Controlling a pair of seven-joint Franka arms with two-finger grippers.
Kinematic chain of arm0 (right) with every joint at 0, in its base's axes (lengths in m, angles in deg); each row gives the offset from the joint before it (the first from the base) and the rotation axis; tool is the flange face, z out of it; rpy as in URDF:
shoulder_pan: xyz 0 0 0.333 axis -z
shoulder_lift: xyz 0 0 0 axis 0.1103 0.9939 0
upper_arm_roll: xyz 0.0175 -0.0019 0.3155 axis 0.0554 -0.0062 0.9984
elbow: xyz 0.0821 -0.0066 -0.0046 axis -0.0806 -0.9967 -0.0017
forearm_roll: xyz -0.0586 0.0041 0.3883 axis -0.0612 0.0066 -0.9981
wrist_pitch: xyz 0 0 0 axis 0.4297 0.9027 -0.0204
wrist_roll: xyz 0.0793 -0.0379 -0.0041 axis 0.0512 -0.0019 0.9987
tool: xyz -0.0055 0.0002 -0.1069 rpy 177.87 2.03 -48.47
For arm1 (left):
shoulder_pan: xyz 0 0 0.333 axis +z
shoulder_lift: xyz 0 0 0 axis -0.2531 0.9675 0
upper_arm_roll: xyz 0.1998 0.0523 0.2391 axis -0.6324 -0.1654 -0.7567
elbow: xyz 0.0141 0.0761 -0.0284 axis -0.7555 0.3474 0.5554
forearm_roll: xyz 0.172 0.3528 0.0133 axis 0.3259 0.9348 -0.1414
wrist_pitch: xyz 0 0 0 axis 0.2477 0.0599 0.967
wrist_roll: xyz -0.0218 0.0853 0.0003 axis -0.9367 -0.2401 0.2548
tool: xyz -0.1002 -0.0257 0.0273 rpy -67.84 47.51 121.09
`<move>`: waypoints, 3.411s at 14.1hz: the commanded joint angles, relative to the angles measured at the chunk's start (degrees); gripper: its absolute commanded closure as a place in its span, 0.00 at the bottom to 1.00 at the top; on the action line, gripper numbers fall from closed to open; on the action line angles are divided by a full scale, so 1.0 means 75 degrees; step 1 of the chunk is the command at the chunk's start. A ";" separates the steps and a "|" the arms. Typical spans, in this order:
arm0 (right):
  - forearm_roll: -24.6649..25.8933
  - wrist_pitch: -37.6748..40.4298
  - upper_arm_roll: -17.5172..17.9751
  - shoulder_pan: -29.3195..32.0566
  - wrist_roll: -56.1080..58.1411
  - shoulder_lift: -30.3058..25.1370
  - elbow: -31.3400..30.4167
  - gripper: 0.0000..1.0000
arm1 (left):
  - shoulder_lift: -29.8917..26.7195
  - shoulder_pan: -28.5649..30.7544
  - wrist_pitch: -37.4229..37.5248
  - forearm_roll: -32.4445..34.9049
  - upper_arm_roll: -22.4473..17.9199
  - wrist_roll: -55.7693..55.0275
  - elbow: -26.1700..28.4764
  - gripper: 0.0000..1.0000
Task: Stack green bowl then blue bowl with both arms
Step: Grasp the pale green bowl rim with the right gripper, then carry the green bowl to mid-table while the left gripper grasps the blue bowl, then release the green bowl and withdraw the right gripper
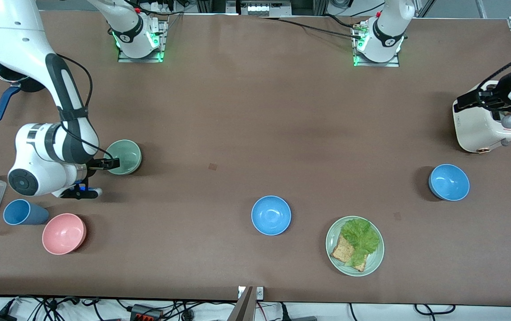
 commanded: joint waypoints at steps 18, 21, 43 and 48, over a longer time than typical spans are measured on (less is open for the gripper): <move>-0.0762 0.1080 0.2249 -0.0515 -0.0503 0.0319 0.1984 1.00 | 0.2947 0.1555 -0.3113 -0.0047 0.0010 0.0627 -0.0362 0.00; -0.0975 0.0260 0.2238 -0.1710 -0.2016 0.0565 0.1973 1.00 | 0.3569 0.1731 -0.4205 -0.0129 0.0057 0.1179 -0.0350 0.00; -0.0369 0.0444 0.1865 -0.2818 -0.5232 0.0322 0.3355 0.00 | 0.5305 0.3723 -0.6575 -0.0282 0.1768 0.2971 -0.0338 0.41; 0.0138 0.0633 0.1840 -0.1423 -0.4986 -0.0488 0.3355 0.00 | 0.5247 0.3711 -0.6470 -0.0223 0.1791 0.3008 -0.0327 0.84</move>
